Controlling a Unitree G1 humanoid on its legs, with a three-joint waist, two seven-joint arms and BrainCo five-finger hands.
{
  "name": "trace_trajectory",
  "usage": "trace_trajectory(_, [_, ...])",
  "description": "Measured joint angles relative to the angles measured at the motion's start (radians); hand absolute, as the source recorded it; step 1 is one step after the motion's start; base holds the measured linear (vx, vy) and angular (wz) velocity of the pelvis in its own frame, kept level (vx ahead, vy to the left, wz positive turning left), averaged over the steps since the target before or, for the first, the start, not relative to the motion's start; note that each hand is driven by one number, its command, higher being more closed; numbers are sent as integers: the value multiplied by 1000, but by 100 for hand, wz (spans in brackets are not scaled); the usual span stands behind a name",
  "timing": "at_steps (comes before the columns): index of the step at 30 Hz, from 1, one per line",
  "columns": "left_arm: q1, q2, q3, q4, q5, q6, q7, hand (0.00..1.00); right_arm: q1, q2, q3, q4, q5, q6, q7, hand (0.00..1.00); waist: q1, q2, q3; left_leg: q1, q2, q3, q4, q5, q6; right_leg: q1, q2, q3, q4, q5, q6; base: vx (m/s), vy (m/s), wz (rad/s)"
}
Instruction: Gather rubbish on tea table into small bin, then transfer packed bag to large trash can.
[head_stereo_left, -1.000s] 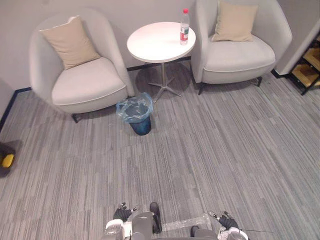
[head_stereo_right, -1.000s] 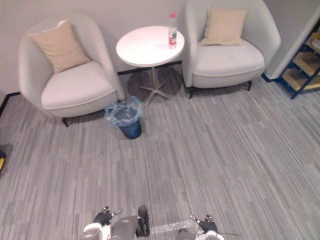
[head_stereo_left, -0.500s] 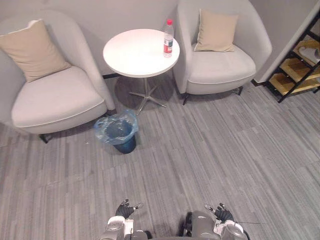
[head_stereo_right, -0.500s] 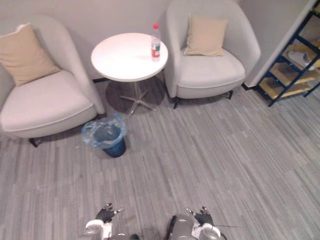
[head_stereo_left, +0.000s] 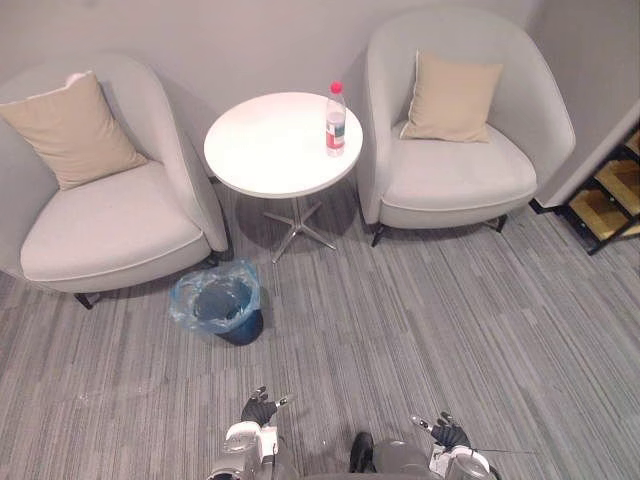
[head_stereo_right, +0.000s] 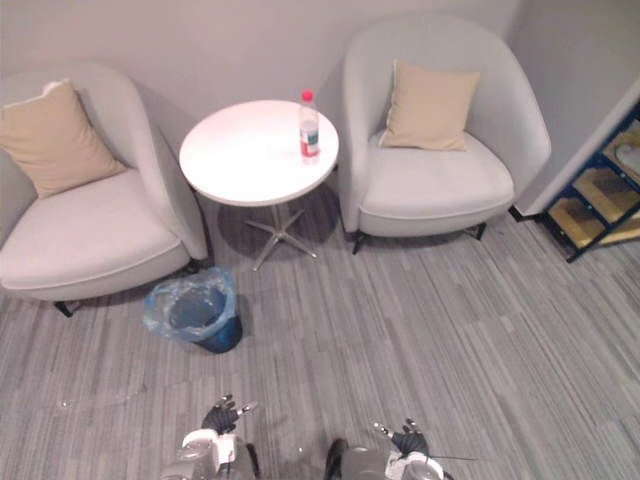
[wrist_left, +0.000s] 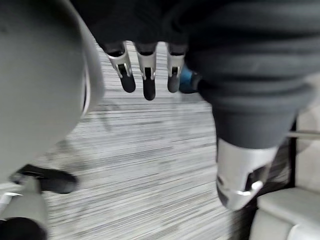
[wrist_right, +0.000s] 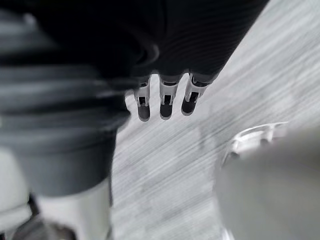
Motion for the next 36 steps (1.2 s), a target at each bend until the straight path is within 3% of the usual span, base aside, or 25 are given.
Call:
trace_trajectory(1, [0, 0, 0, 1, -1, 0, 0, 0, 0, 0, -2, 2, 0, 0, -2, 0, 6, 3, -1, -11, -37, -5, -136, 41, 10, 19, -1, 10, -13, -6, 10, 280, 101, -29])
trace_trajectory(2, [-4, 6, 1, 2, -3, -1, 0, 0, -2, -1, -8, 12, 0, 0, -5, 0, 25, -8, -2, 7, -77, -31, -201, 131, 25, 31, -10, 32, -25, -10, 23, 470, 146, -36])
trace_trajectory(4, [-8, 18, -3, 22, -2, 0, -1, 0, -2, 12, -7, 36, -2, 0, -3, 0, 35, -36, -30, 36, -125, -24, -256, 135, 57, 38, -30, 82, -71, 0, 53, 474, 115, -16])
trace_trajectory(5, [-11, 24, 3, 22, 0, 1, -3, 0, -4, 13, -13, 57, -2, 2, -3, 0, 30, -43, -30, 15, -125, -21, -192, 96, 86, 52, -36, 92, -80, 6, 62, 464, 148, -3])
trace_trajectory(6, [-17, 24, 3, 24, 1, 4, -4, 0, -3, 16, -16, 58, -5, 4, -2, 0, 40, -45, -31, 23, -127, -8, -165, 69, 91, 53, -50, 125, -50, 2, 71, 464, 180, -19])
trace_trajectory(7, [-14, 25, 0, 25, 1, 4, -5, 0, -3, 16, -16, 55, -11, 5, -1, 0, 44, -46, -31, 50, -133, 4, -174, 53, 95, 35, -60, 155, 20, -11, 92, 443, 203, -31])
trace_trajectory(8, [-12, 30, -7, 41, 1, 4, -5, 0, -2, 15, -16, 46, -27, 4, 3, 0, 39, -47, -33, 104, -150, 8, -210, 32, 99, -19, -82, 184, 191, -27, 121, 402, 163, -24])
trace_trajectory(10, [-2, 37, -38, 48, 2, 8, -5, 0, -3, 13, -13, 24, -42, 1, 7, 0, 25, -47, -38, 186, -174, 5, -268, -5, 98, -140, -134, 184, 503, 21, 177, 476, 122, 0])
trace_trajectory(11, [-1, 42, -47, 58, 2, 9, -6, 0, -2, 15, -17, 27, -43, 2, 9, 0, 22, -57, -39, 242, -188, 3, -296, -12, 102, -186, -165, 176, 637, 4, 149, 418, 35, 10])
trace_trajectory(13, [0, 43, -50, 65, 2, 13, -6, 0, -3, 9, -15, 29, -44, 1, 11, 0, 14, -50, -42, 332, -184, -13, -352, -12, 102, -228, -177, 122, 690, -51, 80, 417, -51, 19])
trace_trajectory(15, [-1, 47, -54, 77, 2, 12, -6, 0, -6, 0, -13, 17, -44, -5, 20, 0, -7, -23, -40, 384, -136, -42, -370, -12, 102, -280, -135, 61, 586, -97, 53, 400, -134, 29])
trace_trajectory(17, [0, 55, -56, 92, 2, 14, -6, 0, -8, -4, -6, 6, -43, -8, 24, 0, -18, -17, -37, 406, -95, -78, -369, -12, 102, -320, -88, 77, 408, -73, 60, 449, -274, 41])
trace_trajectory(19, [3, 72, -68, 102, 3, 21, -7, 0, 4, -4, -1, 7, -43, -8, 25, 0, -34, -55, -47, 433, -85, -125, -368, -28, 69, -311, -68, 165, 62, 158, 71, 444, -322, 69])
trace_trajectory(20, [-1, 55, -79, 118, 14, 22, -9, 0, -2, -21, -15, 19, -43, -7, 22, 0, -30, -13, -39, 448, -37, -160, -367, -45, 35, -274, -31, 137, 64, 220, 24, 411, -283, 52])
trace_trajectory(23, [-2, 38, -75, 121, 43, 21, -24, 0, -10, -32, -26, 50, -40, -5, 23, 0, -29, -3, -38, 422, -38, -200, -366, 10, -19, -252, -25, 117, 100, 162, -8, 325, -231, 34])
trace_trajectory(25, [-4, 36, -64, 120, 54, 22, -24, 0, -2, -35, -26, 53, -41, -4, 23, 0, -33, -1, -37, 417, -24, -196, -298, 39, -46, -198, -20, 96, 92, 135, -3, 265, -189, 51])
trace_trajectory(26, [-5, 26, -34, 110, 59, 21, -23, 0, 3, -34, -24, 56, -41, -3, 23, 0, -33, -6, -33, 357, -16, -207, -143, 44, -55, -144, -17, 89, 60, 101, -6, 205, -142, 53])
trace_trajectory(27, [-5, 15, -13, 90, 58, 20, -22, 0, 9, -41, -14, 55, -39, -3, 21, 0, -28, -1, -26, 279, 8, -211, 34, 73, -95, -102, -12, 76, 35, 94, -13, 174, -106, 45])
trace_trajectory(28, [-4, 11, -2, 78, 57, 20, -22, 0, 13, -43, -7, 51, -39, -3, 21, 0, -19, -1, -26, 243, 22, -203, 116, 95, -98, -85, -13, 71, 21, 90, -18, 143, -39, 15])
trace_trajectory(29, [-1, 10, 3, 67, 53, 20, -21, 0, 19, -42, -5, 47, -37, -2, 19, 0, -7, -2, -25, 204, 53, -159, 206, 76, -63, -46, -9, 62, -2, 84, -22, 150, -9, 14])
trace_trajectory(30, [5, 10, 3, 61, 46, 20, -22, 0, 20, -38, -5, 45, -32, -1, 17, 0, -8, 2, -27, 176, 62, -113, 211, 15, -44, -14, -11, 56, -23, 83, -21, 192, -5, 16])
trace_trajectory(32, [5, 9, 2, 58, 38, 19, -21, 0, 19, -25, -9, 42, -23, 1, 17, 0, -9, 2, -27, 135, 43, -49, 123, -29, -33, 32, -22, 40, -64, 89, -11, 173, 34, 19])
trace_trajectory(34, [4, 9, -3, 48, 38, 19, -22, 0, 19, -13, -10, 38, -21, 1, 17, 0, -9, 3, -27, 106, -9, -34, -78, 6, -15, 50, -32, 29, -79, 83, 15, 137, 116, 19])
trace_trajectory(35, [7, 6, -7, 49, 38, 20, -23, 0, 17, -16, -11, 39, -22, 1, 17, 0, -4, 20, -32, 101, -43, -49, -224, 108, 15, 54, -26, 31, -73, 70, 37, 157, 140, 6])
trace_trajectory(36, [6, 12, -7, 51, 39, 19, -23, 0, 16, -16, -12, 45, -23, 1, 16, 0, 2, 9, -35, 113, -56, -46, -242, 110, 10, 56, -35, 51, -75, 68, 47, 200, 119, 17])
